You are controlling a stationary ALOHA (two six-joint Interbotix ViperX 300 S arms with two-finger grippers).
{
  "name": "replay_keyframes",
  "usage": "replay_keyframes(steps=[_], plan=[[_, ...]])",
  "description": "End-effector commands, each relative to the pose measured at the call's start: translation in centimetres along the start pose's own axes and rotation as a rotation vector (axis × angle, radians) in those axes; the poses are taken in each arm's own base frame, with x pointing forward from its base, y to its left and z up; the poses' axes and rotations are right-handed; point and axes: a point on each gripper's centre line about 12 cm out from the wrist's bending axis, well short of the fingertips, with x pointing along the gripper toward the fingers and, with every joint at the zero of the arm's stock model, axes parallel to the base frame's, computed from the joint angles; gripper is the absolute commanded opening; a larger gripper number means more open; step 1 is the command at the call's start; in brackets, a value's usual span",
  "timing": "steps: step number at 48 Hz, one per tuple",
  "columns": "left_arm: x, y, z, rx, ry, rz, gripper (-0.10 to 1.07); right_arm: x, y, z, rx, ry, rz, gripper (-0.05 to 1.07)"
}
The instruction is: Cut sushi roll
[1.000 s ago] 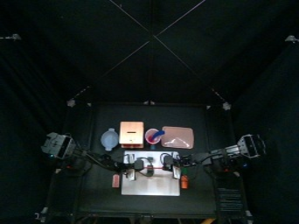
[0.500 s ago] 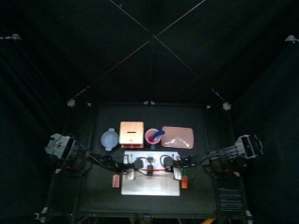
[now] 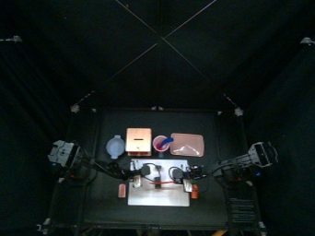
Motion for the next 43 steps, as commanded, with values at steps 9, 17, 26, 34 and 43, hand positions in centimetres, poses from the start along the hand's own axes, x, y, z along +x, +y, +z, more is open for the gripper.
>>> replay_keyframes(steps=[9, 17, 26, 34, 43], plan=[[-2.6, -0.2, 1.8, 0.032, -0.093, -0.015, 0.47, -0.9, -1.0, 1.6, -0.011, -0.059, -0.024, 0.35], [-2.9, -1.0, 2.1, 0.058, -0.111, -0.046, 0.53, -0.9, -1.9, 1.6, -0.007, -0.051, -0.045, 0.35], [-3.2, -1.8, 2.4, 0.060, -0.128, -0.092, 0.80, -0.9, -1.9, 1.6, 0.001, -0.041, -0.045, 0.35], [-3.5, -2.0, 2.1, 0.063, -0.129, -0.103, 0.99, -0.9, -1.8, 1.8, -0.001, -0.037, -0.043, 0.35], [-4.0, -2.8, 2.0, 0.074, -0.135, -0.118, 1.00, -0.9, -1.8, 1.5, 0.003, -0.008, -0.044, 0.35]])
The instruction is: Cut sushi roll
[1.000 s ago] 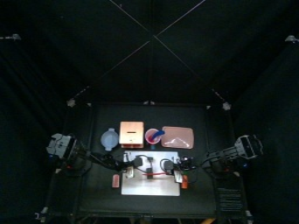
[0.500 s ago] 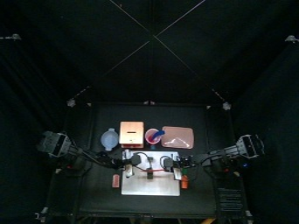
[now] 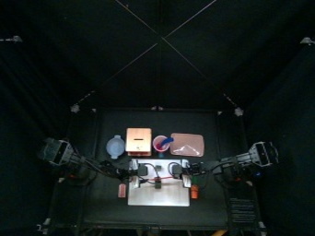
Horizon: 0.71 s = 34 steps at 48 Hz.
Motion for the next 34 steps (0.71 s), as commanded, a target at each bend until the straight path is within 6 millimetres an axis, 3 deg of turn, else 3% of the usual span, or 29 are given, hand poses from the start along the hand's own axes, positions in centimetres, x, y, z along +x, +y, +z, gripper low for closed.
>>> replay_keyframes(steps=[1, 15, 34], plan=[[-1.0, -0.8, 0.8, 0.000, -0.033, -0.026, 1.00, -0.8, 0.1, 1.1, 0.012, -0.031, 0.004, 0.35], [-1.1, -1.4, 0.8, -0.024, -0.029, -0.045, 1.00, -1.0, 0.1, 1.7, 0.004, -0.020, 0.003, 0.35], [1.2, -1.2, 2.5, 0.010, -0.038, -0.003, 1.00, -1.0, 0.3, 2.7, -0.011, -0.040, 0.004, 0.35]])
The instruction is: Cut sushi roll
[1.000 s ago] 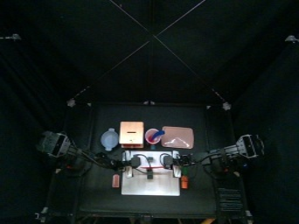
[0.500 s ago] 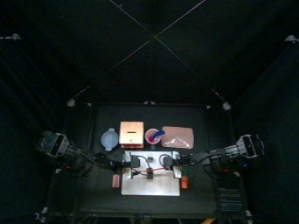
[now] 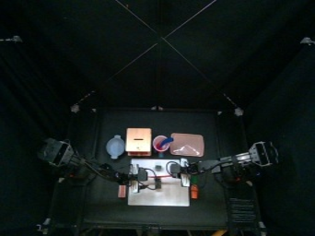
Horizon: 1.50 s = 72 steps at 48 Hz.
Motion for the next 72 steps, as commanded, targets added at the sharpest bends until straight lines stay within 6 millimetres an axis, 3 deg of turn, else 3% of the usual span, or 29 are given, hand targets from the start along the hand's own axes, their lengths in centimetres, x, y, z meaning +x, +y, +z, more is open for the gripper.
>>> replay_keyframes(steps=[1, 12, 26, 34, 45, 72], plan=[[0.1, 0.3, 1.4, -0.014, -0.027, 0.014, 1.00, -0.6, 0.2, 1.2, -0.004, -0.041, 0.006, 0.35], [0.7, 1.0, 1.3, -0.019, -0.011, 0.055, 0.92, -0.6, 0.4, 1.6, -0.004, -0.050, 0.010, 0.35], [0.8, 1.0, 1.1, -0.023, -0.007, 0.048, 0.58, -0.4, 0.4, 1.6, 0.001, -0.050, 0.012, 0.35], [0.9, 0.8, 1.0, -0.032, -0.005, 0.032, 0.46, -0.1, 0.8, 1.4, 0.002, -0.039, 0.020, 0.35], [1.6, 0.1, 0.4, -0.054, 0.018, -0.004, 0.45, 0.3, 1.7, 1.1, 0.009, -0.019, 0.042, 0.35], [2.6, 0.0, -0.6, -0.058, 0.056, 0.002, 0.45, 1.5, 1.6, 0.1, 0.008, 0.025, 0.036, 0.35]])
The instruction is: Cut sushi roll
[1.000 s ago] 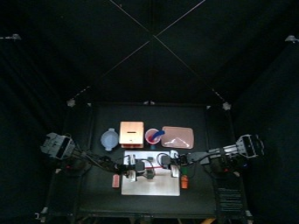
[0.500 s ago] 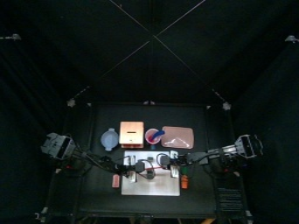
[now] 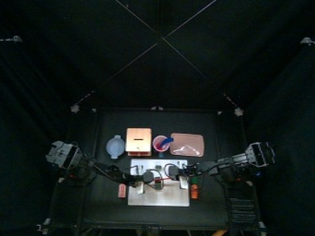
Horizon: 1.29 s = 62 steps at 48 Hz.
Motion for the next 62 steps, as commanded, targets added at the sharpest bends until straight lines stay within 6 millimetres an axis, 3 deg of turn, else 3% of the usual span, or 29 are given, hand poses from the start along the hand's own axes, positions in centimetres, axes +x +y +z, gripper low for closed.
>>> replay_keyframes(steps=[1, 29, 62], plan=[[0.1, 0.0, 0.3, -0.006, -0.004, 0.002, 0.45, -0.3, 0.1, 0.9, 0.005, -0.027, 0.003, 0.35], [-1.4, 0.0, 1.9, -0.012, -0.058, -0.004, 0.44, -0.6, 0.1, 1.0, -0.007, -0.034, 0.002, 0.35], [-0.8, -0.1, 1.0, -0.033, -0.022, -0.002, 0.44, 0.3, -0.2, 0.5, -0.003, -0.007, -0.005, 0.35]])
